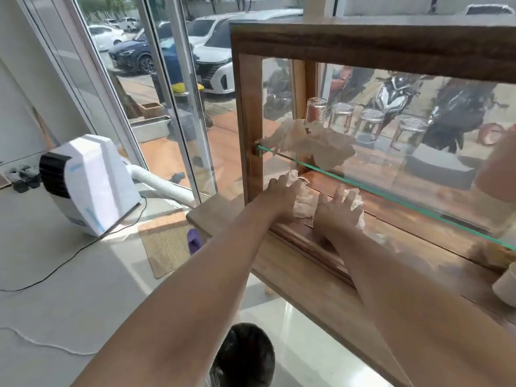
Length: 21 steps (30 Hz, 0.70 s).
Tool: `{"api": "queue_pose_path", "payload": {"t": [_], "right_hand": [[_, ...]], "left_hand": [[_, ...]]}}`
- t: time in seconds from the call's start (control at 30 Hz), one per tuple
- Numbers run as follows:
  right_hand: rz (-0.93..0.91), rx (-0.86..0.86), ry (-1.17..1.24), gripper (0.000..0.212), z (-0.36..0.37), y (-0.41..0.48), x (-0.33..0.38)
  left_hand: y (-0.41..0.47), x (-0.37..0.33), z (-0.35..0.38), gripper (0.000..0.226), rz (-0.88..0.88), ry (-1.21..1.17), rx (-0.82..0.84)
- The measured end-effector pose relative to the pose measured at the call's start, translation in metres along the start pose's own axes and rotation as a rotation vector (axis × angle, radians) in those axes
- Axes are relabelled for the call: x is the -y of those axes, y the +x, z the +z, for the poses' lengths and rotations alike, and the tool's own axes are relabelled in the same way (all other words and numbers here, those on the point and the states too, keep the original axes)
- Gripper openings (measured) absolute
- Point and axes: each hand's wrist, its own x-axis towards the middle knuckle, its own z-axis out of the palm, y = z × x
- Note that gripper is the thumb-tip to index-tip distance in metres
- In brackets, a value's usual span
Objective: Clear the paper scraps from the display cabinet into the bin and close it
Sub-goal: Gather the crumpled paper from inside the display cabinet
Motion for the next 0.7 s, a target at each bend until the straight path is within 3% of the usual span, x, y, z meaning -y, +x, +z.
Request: {"api": "queue_pose_path", "payload": {"t": [0.27, 0.33, 0.5, 0.7], "right_hand": [[0.097, 0.108, 0.003, 0.063, 0.007, 0.026, 0.000], [0.099, 0.080, 0.013, 0.053, 0.007, 0.032, 0.000], [0.041, -0.033, 0.013, 0.037, 0.002, 0.039, 0.004], [0.000, -0.183, 0.158, 0.030, 0.000, 0.037, 0.008]], "left_hand": [[0.046, 0.006, 0.018, 0.102, -0.051, 0.084, 0.174], [0.057, 0.008, 0.024, 0.092, -0.021, 0.124, 0.186], [0.062, 0.007, 0.029, 0.040, 0.109, 0.110, 0.172], [0.058, 0.014, 0.025, 0.027, 0.130, -0.052, 0.039]]}}
